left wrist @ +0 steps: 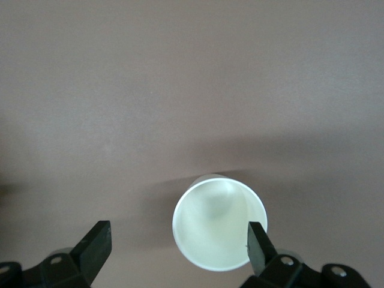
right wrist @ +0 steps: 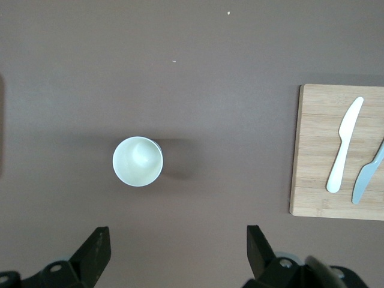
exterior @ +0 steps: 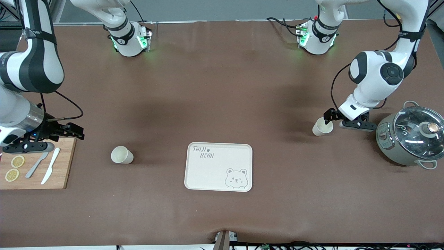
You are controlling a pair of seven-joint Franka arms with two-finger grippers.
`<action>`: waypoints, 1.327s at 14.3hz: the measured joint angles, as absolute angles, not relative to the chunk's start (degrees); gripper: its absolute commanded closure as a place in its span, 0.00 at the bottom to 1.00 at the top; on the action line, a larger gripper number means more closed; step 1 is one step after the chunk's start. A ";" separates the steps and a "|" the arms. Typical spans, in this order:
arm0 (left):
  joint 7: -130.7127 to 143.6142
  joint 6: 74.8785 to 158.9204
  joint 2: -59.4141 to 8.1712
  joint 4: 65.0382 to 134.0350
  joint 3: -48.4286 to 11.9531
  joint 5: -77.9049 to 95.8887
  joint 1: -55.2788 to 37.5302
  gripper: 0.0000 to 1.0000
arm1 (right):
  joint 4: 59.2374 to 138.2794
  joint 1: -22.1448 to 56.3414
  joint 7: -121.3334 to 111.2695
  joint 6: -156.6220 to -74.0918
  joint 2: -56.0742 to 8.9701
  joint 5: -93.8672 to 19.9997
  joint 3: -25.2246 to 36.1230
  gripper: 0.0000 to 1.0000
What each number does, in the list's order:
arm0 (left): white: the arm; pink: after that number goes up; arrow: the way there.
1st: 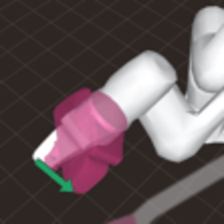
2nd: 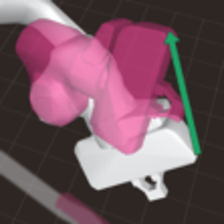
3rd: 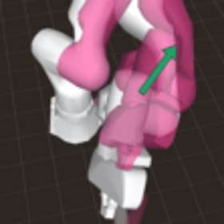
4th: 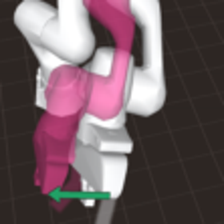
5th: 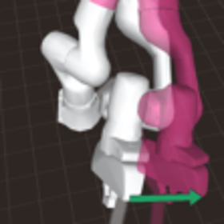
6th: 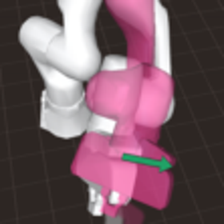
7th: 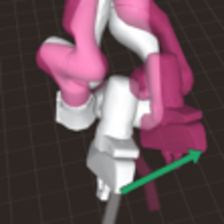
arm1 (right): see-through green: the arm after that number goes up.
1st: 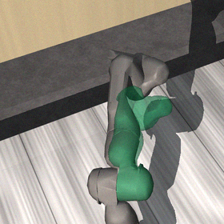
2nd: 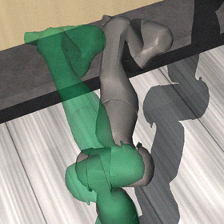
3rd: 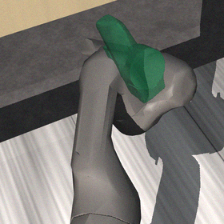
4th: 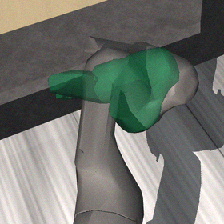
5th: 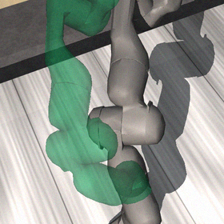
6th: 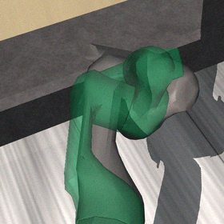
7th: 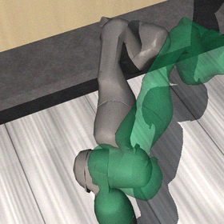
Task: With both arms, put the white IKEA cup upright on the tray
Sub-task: 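Close the left gripper on the cup while the right gripper reaches the other cup, then grasp the board-side cup with the right gripper while the left gripper lifts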
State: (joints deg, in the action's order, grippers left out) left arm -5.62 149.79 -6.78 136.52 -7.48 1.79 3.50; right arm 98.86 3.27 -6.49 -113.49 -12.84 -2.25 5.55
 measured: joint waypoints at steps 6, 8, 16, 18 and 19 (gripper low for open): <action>-6.82 155.50 -11.67 136.55 -7.47 1.78 3.50 0.00 | 101.71 4.32 -6.49 -117.13 -14.08 -2.25 5.50 0.00; -7.34 156.49 -12.78 136.55 -7.47 1.34 3.56 0.00 | 103.20 4.41 -6.49 -118.41 -14.10 -2.25 5.50 0.00; -7.81 157.51 -13.85 136.54 -7.45 1.10 3.74 0.00 | 109.22 4.66 -6.49 -127.30 -14.12 -2.25 5.46 0.00; -7.91 157.58 -13.87 136.54 -7.43 1.10 3.80 0.23 | 109.83 5.13 -6.49 -129.76 -14.36 -2.25 5.42 0.00; -7.91 157.73 -13.87 136.54 -7.41 1.10 4.07 0.48 | 110.15 5.36 -6.49 -130.95 -14.68 -2.25 5.42 0.00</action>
State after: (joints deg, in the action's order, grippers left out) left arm -7.91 157.73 -13.87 136.54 -7.41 1.10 4.07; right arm 110.15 5.36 -6.49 -130.95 -14.68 -2.25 5.42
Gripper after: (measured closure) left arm 0.062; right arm 0.000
